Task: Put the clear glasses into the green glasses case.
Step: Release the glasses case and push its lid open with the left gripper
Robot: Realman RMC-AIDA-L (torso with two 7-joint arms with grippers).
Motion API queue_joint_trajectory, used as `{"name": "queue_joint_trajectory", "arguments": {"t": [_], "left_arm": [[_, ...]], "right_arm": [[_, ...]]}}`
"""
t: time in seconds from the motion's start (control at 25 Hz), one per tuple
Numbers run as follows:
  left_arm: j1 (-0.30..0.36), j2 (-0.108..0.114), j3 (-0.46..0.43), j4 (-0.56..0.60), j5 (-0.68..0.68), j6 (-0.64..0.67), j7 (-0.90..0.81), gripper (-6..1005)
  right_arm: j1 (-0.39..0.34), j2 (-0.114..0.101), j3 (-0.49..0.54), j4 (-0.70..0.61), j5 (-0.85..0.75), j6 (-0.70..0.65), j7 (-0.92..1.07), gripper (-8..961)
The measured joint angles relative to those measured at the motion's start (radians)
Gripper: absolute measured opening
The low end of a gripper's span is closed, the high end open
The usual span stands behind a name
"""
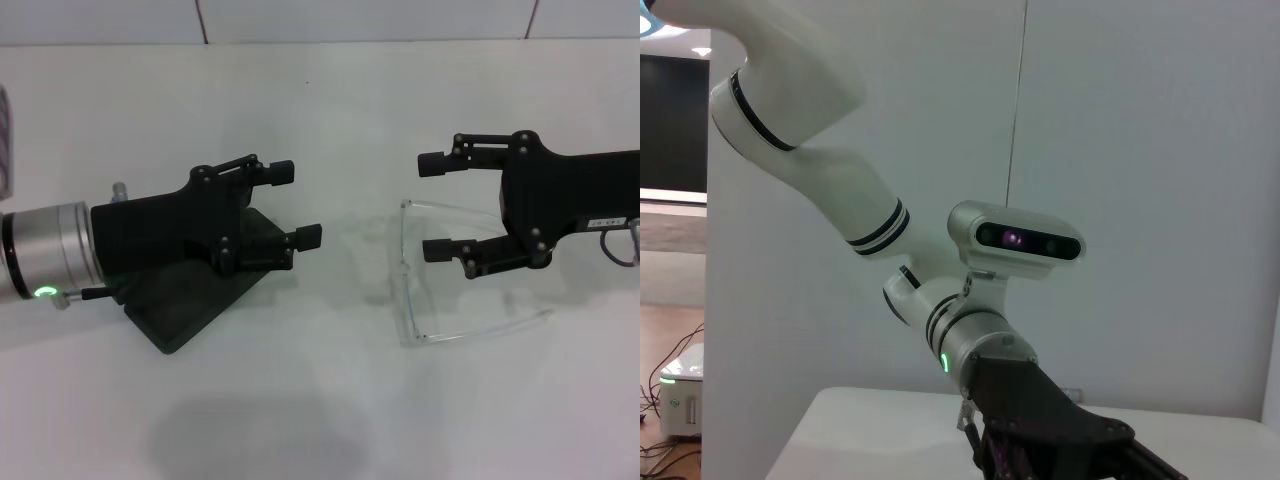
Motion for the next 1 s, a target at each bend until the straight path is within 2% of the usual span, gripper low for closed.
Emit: {"name": "queue_joint_trajectory", "arguments": {"t": [0.4, 0.48, 0.6, 0.72, 0.84, 1.0], "left_arm": [[0.005, 0.0, 0.0, -0.013, -0.008, 0.013, -0.006, 875], [-0.003, -0.001, 0.0, -0.048, -0.009, 0.013, -0.036, 875], [-0.045, -0.01, 0.001, -0.212, -0.002, 0.014, -0.205, 875], [-0.079, -0.029, 0.001, -0.366, 0.029, 0.03, -0.321, 848], [-0.097, -0.053, 0.002, -0.472, 0.071, 0.06, -0.368, 808], [-0.121, -0.086, 0.002, -0.578, 0.135, 0.068, -0.404, 694]], "right_arm": [[0.001, 0.0, 0.0, -0.003, 0.0, 0.004, 0.0, 810], [0.0, 0.0, 0.0, -0.003, 0.0, 0.004, 0.0, 810], [0.001, 0.0, 0.0, -0.005, 0.0, 0.004, 0.0, 810], [0.002, 0.0, 0.0, -0.006, 0.0, 0.004, 0.0, 810], [0.004, 0.0, 0.0, -0.011, -0.011, 0.004, 0.002, 809], [0.003, 0.002, -0.002, -0.034, -0.025, 0.004, 0.007, 809]]}}
